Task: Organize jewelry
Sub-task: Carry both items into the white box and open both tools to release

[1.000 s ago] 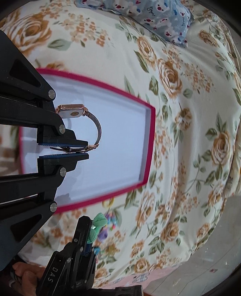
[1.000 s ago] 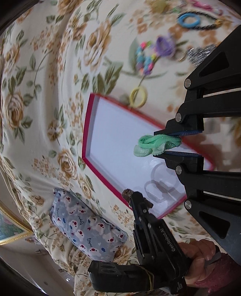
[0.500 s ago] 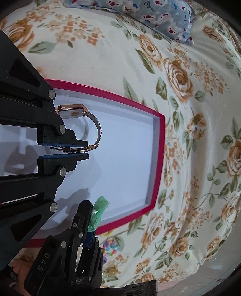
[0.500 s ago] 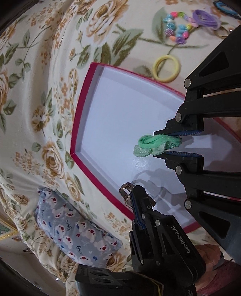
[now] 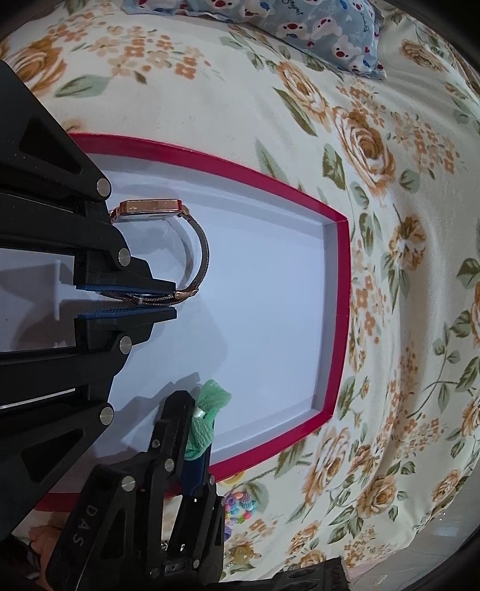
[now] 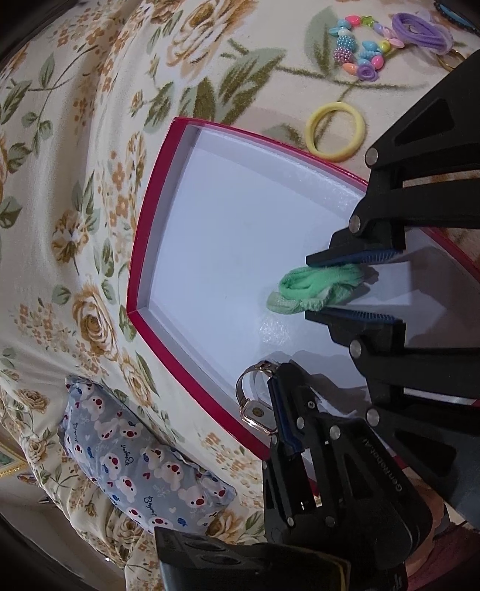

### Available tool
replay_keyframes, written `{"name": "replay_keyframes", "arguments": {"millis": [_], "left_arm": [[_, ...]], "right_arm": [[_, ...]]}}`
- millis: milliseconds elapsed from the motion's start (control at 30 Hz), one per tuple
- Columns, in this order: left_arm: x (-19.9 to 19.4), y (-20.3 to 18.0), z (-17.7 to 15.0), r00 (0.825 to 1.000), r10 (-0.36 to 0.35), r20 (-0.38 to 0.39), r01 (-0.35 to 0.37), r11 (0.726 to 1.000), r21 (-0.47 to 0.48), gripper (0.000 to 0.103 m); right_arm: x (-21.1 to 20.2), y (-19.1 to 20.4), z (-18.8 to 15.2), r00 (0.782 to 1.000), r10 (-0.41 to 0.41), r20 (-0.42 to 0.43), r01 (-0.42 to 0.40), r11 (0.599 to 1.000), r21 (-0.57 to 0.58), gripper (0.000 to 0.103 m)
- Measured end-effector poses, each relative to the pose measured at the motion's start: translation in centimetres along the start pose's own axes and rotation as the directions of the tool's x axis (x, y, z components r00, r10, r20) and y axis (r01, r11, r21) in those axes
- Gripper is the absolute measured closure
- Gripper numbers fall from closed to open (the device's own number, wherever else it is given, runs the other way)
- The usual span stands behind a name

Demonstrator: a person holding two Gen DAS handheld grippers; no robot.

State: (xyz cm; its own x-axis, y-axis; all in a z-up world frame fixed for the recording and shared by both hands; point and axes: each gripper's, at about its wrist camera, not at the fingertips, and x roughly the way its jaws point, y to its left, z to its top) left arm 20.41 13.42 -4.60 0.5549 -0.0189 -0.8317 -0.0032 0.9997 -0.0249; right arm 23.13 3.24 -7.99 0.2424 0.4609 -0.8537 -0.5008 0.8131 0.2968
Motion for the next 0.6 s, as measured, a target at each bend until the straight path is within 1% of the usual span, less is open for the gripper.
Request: {"name": "replay_keyframes", "arguments": {"millis": [100, 233, 300, 400, 500, 600], "left_arm": [[0.0, 0.1, 0.1, 1.0, -0.001, -0.003, 0.001, 1.0, -0.007, 0.096], [0.0, 0.1, 0.1, 1.0, -0.005, -0.002, 0.005, 1.0, -0.02, 0.094], [0.0, 0.2, 0.0, 1.0, -0.003, -0.002, 0.003, 1.0, -0.026, 0.087], [-0.7, 0.3, -0.2, 1.0, 0.0, 0.01, 0.0, 0.999, -0.039, 0.078], [-1.6, 0.4, -0.4, 1.0, -0.003, 0.025, 0.004, 0.999, -0.052, 0.072], [-2.8, 0.5, -0.8, 0.999, -0.001, 0.046, 0.004, 0.998, -0.065, 0.069]], "right_arm": [[-0.1, 0.2, 0.2, 1.0, 0.0, -0.001, 0.0, 1.0, -0.008, 0.072], [-0.2, 0.2, 0.2, 1.0, 0.009, 0.001, -0.009, 1.0, -0.004, 0.071], [-0.4, 0.2, 0.2, 1.0, 0.011, 0.003, -0.011, 1.0, -0.002, 0.071], [-0.8, 0.2, 0.2, 1.0, 0.014, 0.013, -0.014, 1.0, 0.006, 0.065], [-1.5, 0.0, 0.1, 0.999, 0.024, 0.031, -0.025, 0.999, 0.023, 0.062], [-2.6, -0.2, -0.1, 0.998, 0.027, 0.052, -0.03, 0.999, 0.042, 0.061]]}}
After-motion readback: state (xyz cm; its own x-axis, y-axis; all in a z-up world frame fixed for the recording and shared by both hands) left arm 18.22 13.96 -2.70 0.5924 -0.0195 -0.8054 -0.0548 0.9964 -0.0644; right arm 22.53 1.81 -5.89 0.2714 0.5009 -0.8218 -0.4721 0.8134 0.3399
